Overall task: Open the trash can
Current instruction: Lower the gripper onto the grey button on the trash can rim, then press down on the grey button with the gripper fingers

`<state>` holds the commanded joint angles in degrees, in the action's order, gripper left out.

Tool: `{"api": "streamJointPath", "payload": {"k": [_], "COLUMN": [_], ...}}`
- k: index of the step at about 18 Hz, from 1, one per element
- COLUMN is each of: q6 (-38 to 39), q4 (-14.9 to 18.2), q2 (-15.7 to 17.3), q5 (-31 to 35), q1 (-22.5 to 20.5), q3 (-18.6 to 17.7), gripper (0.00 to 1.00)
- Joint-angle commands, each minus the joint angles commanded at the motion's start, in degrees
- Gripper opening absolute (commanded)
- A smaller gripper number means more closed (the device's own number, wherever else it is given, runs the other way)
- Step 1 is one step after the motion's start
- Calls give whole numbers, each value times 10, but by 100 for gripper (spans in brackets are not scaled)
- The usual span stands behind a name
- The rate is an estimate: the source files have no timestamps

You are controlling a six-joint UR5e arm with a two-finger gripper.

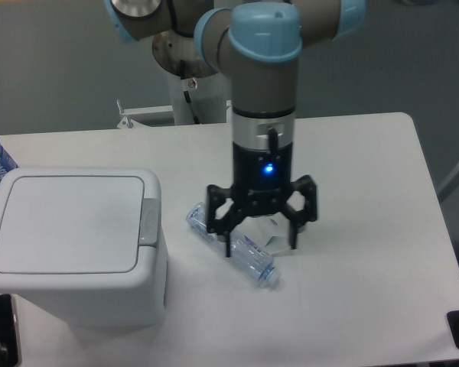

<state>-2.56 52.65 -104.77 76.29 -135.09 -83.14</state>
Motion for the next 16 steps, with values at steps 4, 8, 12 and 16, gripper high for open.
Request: {"api": "streamJointPath", "payload": {"k": [4, 8, 12, 16], "q6": [41, 51, 54, 54], "q4": [1, 2, 18, 18], "q2": [23, 33, 38, 40], "q5": [-32, -59, -61, -61], "q1": [5, 5, 9, 9], "q3": [-28, -39, -41, -44], "gripper": [100, 100, 100, 100]}}
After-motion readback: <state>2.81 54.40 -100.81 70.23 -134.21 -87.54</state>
